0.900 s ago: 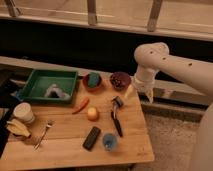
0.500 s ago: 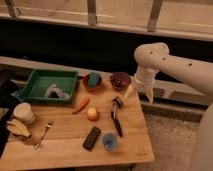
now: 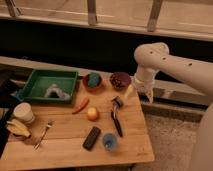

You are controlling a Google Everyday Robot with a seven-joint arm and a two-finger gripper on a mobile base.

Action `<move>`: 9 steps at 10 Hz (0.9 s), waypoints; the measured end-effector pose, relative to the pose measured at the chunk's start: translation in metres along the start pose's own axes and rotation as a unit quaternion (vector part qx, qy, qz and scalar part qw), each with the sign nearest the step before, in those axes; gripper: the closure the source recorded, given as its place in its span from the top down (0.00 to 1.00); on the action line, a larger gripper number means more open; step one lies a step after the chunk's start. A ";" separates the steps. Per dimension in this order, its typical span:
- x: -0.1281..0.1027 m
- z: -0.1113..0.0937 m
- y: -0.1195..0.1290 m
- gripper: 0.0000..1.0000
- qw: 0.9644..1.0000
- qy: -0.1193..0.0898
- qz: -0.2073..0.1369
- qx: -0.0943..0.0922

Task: Place eraser in plastic cup

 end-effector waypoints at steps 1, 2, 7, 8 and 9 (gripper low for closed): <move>0.000 0.000 0.000 0.78 1.000 0.000 0.000 0.000; 0.000 0.000 0.000 0.78 1.000 0.000 0.000 0.000; 0.000 -0.001 0.000 0.78 1.000 0.000 -0.001 0.003; 0.002 -0.002 0.001 0.78 1.000 0.000 -0.004 0.014; 0.005 -0.001 0.014 0.78 1.000 0.005 -0.015 0.018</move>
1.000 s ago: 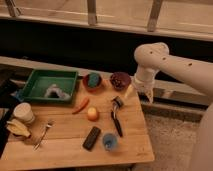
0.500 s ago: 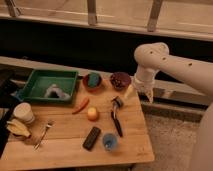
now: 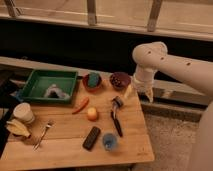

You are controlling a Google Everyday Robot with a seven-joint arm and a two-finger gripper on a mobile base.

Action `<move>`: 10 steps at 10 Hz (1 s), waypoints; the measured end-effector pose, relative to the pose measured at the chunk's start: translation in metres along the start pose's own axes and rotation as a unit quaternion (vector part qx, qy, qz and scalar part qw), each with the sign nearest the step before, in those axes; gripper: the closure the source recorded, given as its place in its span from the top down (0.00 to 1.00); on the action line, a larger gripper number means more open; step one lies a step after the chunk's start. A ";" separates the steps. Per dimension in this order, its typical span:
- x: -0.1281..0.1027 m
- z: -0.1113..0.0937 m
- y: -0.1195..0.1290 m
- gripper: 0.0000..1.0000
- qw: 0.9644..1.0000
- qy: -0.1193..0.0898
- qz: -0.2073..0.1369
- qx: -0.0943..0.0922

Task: Place eraser in plastic cup

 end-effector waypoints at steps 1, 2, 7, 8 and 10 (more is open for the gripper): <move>0.002 0.002 0.013 0.78 1.000 0.005 -0.011 0.001; 0.008 0.006 0.034 0.78 1.000 0.012 -0.028 -0.001; 0.043 0.046 0.144 0.78 0.994 0.054 -0.098 -0.008; 0.044 0.049 0.154 0.78 0.994 0.050 -0.095 -0.012; 0.048 0.054 0.173 0.78 0.994 0.046 -0.100 -0.014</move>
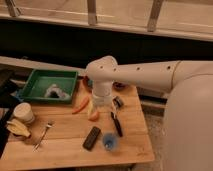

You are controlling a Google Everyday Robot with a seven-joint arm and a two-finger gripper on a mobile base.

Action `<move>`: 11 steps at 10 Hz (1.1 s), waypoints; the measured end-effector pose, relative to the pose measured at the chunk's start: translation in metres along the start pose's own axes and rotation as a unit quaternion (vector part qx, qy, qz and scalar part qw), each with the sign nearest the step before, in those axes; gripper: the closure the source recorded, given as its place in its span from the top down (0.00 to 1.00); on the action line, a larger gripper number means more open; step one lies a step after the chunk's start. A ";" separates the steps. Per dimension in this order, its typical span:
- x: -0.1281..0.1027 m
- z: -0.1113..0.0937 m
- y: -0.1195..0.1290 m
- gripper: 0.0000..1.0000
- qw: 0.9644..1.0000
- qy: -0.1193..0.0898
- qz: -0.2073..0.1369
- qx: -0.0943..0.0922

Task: Place eraser in plastic cup

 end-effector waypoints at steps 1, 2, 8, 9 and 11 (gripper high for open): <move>0.000 0.000 -0.004 0.78 1.000 0.000 0.003 0.002; 0.000 0.000 -0.005 0.78 1.000 0.000 0.004 0.002; 0.006 0.041 0.040 0.78 0.998 0.037 -0.055 -0.003; 0.006 0.048 0.045 0.78 0.997 0.042 -0.060 -0.004; 0.008 0.080 0.067 0.78 0.994 0.076 -0.079 0.000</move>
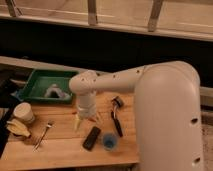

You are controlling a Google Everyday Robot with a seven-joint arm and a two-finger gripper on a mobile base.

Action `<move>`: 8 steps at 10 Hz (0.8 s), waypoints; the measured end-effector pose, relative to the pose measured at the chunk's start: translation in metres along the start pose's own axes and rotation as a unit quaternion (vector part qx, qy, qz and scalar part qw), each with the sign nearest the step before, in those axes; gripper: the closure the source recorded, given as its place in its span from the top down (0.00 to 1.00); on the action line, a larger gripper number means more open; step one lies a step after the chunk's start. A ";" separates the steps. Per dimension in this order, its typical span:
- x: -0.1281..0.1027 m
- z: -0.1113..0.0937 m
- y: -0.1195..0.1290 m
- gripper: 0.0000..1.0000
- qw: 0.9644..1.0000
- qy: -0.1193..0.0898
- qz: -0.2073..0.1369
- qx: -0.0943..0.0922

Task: Place eraser in plastic cup

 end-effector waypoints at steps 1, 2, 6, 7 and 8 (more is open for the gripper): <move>-0.003 0.006 0.000 0.78 1.000 0.009 0.000 0.000; -0.007 0.014 -0.003 0.78 1.000 0.018 0.006 0.000; -0.022 0.045 -0.014 0.78 0.998 0.059 0.018 0.000; -0.027 0.053 -0.016 0.78 0.997 0.069 0.023 -0.001; -0.029 0.057 -0.020 0.78 0.997 0.076 0.028 0.004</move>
